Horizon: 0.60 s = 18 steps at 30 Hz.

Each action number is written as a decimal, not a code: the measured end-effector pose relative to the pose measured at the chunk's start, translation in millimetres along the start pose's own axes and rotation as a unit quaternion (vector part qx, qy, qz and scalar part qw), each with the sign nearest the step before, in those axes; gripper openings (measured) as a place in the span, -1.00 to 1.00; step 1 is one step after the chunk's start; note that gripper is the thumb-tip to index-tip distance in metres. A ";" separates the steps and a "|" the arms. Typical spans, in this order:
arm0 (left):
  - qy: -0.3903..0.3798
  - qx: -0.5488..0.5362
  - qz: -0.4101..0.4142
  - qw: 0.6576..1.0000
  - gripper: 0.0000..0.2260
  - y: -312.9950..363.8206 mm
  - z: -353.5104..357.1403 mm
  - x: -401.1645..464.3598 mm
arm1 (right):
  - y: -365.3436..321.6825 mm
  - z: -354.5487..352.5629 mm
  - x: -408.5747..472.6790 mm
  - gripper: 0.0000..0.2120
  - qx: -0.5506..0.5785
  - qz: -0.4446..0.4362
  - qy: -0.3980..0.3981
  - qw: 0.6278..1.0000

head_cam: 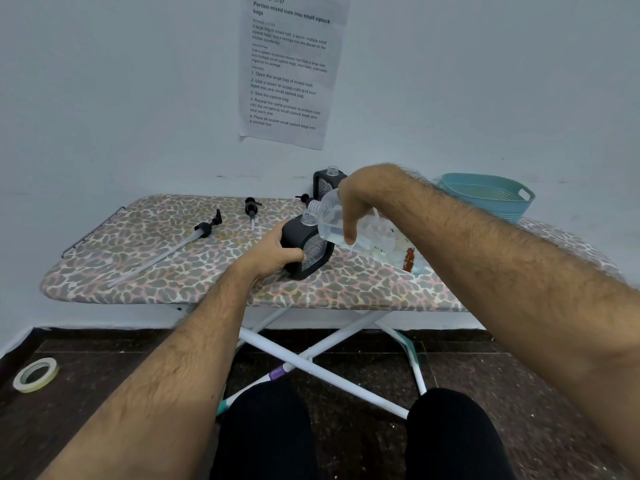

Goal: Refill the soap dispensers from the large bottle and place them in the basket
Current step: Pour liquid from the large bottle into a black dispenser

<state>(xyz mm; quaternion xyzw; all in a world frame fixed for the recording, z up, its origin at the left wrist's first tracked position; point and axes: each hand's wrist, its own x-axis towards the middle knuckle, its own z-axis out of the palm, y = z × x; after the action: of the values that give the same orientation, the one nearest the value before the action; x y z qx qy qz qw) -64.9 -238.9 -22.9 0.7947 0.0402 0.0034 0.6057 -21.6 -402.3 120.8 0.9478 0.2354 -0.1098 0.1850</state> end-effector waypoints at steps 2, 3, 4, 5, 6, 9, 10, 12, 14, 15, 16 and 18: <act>-0.003 -0.004 0.003 1.000 -0.39 -0.3 0.1 1.0 | 0.0 0.0 0.7 -0.23 0.000 -0.001 -0.001 1.000; -0.003 -0.006 0.004 1.000 -0.42 -0.6 0.2 1.5 | -0.1 -0.1 1.1 -0.22 0.000 -0.002 -0.002 1.000; -0.003 -0.008 0.004 1.000 -0.42 -1.4 0.0 2.1 | -0.3 0.0 1.5 -0.22 0.000 -0.002 -0.002 1.000; -0.002 -0.009 0.003 1.000 -0.41 -2.0 -0.2 2.5 | -0.5 0.0 2.0 -0.22 -0.001 -0.002 -0.002 1.000; -0.001 -0.009 0.001 1.000 -0.39 -2.6 -0.4 2.7 | -0.6 -0.1 2.0 -0.22 -0.002 -0.002 -0.003 1.000; 0.001 -0.009 0.002 1.000 -0.37 -3.5 -0.5 3.3 | -0.7 -0.4 1.2 -0.23 -0.007 -0.003 -0.002 1.000; 0.001 -0.008 0.003 1.000 -0.38 -3.7 -0.4 3.7 | -0.7 -0.6 0.7 -0.24 -0.010 -0.003 -0.002 1.000; 0.004 -0.004 0.002 1.000 -0.41 -4.8 -0.5 4.8 | -0.5 -0.8 0.6 -0.24 -0.012 -0.003 -0.003 1.000; 0.005 -0.005 0.002 1.000 -0.41 -5.7 -0.9 5.7 | -0.6 -1.0 1.3 -0.23 -0.013 -0.002 -0.005 1.000; 0.005 -0.005 0.001 1.000 -0.41 -5.8 -1.0 5.9 | -0.9 -1.0 2.1 -0.23 -0.015 -0.001 -0.005 1.000; 0.005 -0.005 0.000 1.000 -0.41 -5.8 -1.0 6.0 | -1.1 -0.8 2.7 -0.23 -0.017 -0.001 -0.005 1.000; 0.006 -0.007 0.000 1.000 -0.42 -5.8 -0.7 6.0 | -1.4 -0.6 3.8 -0.23 -0.019 -0.002 -0.005 1.000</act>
<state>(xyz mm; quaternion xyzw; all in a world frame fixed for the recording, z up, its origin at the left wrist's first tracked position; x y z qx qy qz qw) -59.3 -236.3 -28.6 0.7902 0.0438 0.0081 0.6112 -18.9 -399.3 119.8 0.9431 0.2382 -0.1108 0.2038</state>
